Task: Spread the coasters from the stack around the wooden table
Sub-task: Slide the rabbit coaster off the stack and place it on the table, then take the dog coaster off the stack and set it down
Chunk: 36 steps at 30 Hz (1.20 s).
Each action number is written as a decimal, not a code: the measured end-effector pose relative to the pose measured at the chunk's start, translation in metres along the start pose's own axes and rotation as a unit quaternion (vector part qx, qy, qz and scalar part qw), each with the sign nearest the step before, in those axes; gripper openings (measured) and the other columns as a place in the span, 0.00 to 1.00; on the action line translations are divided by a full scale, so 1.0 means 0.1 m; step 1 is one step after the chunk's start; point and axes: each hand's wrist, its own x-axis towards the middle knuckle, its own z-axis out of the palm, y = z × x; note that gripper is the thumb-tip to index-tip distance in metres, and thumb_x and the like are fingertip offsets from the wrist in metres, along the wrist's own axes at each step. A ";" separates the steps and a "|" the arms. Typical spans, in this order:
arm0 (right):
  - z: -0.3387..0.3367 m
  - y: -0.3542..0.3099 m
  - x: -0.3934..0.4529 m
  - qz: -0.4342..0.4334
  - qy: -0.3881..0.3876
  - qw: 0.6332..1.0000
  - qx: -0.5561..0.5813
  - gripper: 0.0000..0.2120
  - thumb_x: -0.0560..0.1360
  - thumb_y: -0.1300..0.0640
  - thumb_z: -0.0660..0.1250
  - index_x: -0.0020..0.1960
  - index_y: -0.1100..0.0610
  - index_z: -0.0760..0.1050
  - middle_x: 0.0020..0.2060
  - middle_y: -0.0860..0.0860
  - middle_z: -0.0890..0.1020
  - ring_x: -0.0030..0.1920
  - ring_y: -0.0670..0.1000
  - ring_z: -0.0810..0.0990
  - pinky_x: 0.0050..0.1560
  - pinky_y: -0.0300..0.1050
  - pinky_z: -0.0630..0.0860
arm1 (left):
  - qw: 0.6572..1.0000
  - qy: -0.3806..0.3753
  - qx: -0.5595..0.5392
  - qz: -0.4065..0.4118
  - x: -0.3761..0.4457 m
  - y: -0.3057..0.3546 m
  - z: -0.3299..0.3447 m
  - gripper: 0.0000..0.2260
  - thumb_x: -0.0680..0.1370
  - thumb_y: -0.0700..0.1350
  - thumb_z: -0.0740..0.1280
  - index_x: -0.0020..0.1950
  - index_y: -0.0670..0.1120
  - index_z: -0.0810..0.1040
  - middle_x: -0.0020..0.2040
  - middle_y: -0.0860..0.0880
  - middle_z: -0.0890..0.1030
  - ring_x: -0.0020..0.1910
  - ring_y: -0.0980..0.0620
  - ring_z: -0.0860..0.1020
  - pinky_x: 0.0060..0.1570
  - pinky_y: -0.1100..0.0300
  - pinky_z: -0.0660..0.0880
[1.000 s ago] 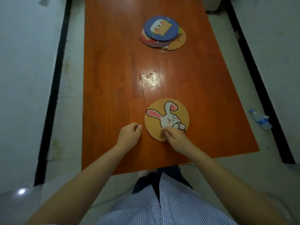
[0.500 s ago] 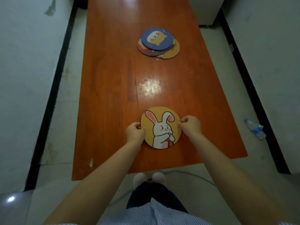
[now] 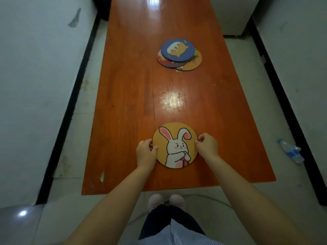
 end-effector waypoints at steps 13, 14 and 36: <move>0.38 -0.51 -0.19 -0.248 0.085 0.945 -0.197 0.08 0.73 0.64 0.63 0.51 0.64 0.75 0.49 0.60 0.78 0.51 0.60 0.75 0.48 0.51 0.73 | 0.991 0.019 0.130 0.036 0.27 -0.18 -0.39 0.16 0.77 0.44 0.61 0.64 0.43 0.71 0.62 0.44 0.74 0.62 0.46 0.69 0.58 0.53 0.71; 0.48 -0.63 -0.22 -0.270 0.073 0.939 -0.198 0.07 0.73 0.64 0.63 0.50 0.64 0.75 0.48 0.59 0.78 0.50 0.59 0.75 0.48 0.50 0.73 | 0.988 0.018 0.142 0.049 0.35 -0.26 -0.52 0.15 0.77 0.43 0.60 0.63 0.43 0.72 0.62 0.44 0.74 0.62 0.46 0.69 0.58 0.52 0.71; 2.32 -2.79 -0.38 -0.080 0.096 0.965 -0.232 0.21 0.75 0.51 0.62 0.66 0.56 0.69 0.69 0.57 0.69 0.69 0.59 0.66 0.67 0.56 0.68 | 0.891 -0.158 0.329 0.271 2.44 -1.36 -2.64 0.14 0.76 0.41 0.58 0.59 0.40 0.73 0.60 0.40 0.75 0.59 0.40 0.71 0.56 0.48 0.72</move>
